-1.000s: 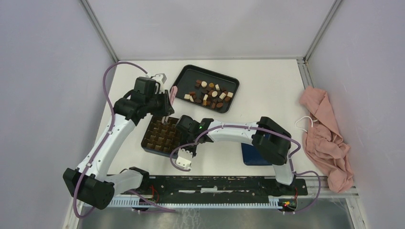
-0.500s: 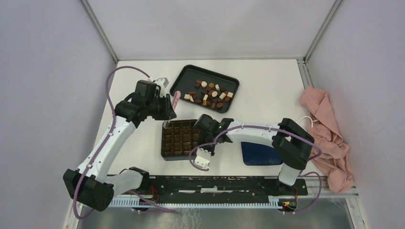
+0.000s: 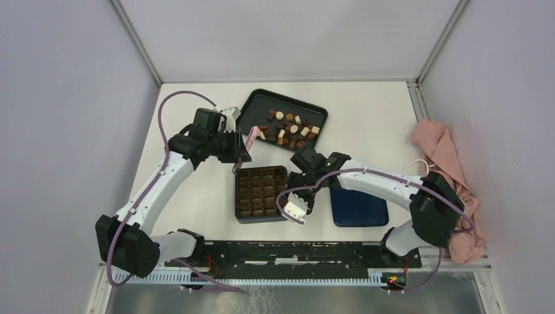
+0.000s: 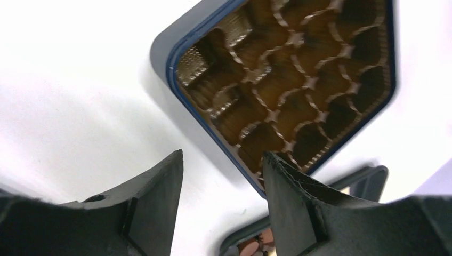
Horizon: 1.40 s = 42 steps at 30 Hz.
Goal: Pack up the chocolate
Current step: Move the packing box to the center of the board, then pick up the fake chocolate from the plate.
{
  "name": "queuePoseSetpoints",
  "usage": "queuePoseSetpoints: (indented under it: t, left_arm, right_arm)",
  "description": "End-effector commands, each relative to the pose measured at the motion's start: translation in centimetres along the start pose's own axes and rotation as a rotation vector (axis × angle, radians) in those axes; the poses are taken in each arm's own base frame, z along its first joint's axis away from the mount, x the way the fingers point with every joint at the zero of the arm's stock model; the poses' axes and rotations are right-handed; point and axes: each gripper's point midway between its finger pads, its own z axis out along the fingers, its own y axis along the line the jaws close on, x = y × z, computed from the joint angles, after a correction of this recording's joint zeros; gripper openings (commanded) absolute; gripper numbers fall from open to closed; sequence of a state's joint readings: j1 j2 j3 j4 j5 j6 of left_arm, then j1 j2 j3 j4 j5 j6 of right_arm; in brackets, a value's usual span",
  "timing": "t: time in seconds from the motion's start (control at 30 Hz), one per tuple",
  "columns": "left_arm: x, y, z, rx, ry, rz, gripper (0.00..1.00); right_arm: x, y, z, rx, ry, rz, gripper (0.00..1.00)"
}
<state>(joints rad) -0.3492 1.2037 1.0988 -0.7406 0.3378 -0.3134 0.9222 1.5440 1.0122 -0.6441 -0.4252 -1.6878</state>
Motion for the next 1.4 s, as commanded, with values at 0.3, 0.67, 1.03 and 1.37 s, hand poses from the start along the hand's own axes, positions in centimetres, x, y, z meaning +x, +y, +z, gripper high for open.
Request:
queuePoseSetpoints:
  t: [0.3, 0.67, 1.03, 1.37]
  left_arm:
    - [-3.5, -0.2, 7.3, 0.079, 0.127, 0.045, 0.22]
    - [-7.4, 4.3, 13.6, -0.099, 0.238, 0.084, 0.26]
    - [-9.8, 7.2, 16.4, -0.202, 0.294, 0.090, 0.34]
    - [-9.9, 8.0, 17.4, -0.224, 0.327, 0.106, 0.45]
  right_arm:
    - [1.2, -6.1, -15.0, 0.529, -0.352, 0.721, 0.74]
    - [6.3, -3.1, -15.3, 0.624, -0.432, 1.074, 0.80]
    - [6.5, -1.8, -15.1, 0.582, -0.410, 1.060, 0.82]
    - [6.4, -1.7, -14.8, 0.570, -0.419, 1.059, 0.82]
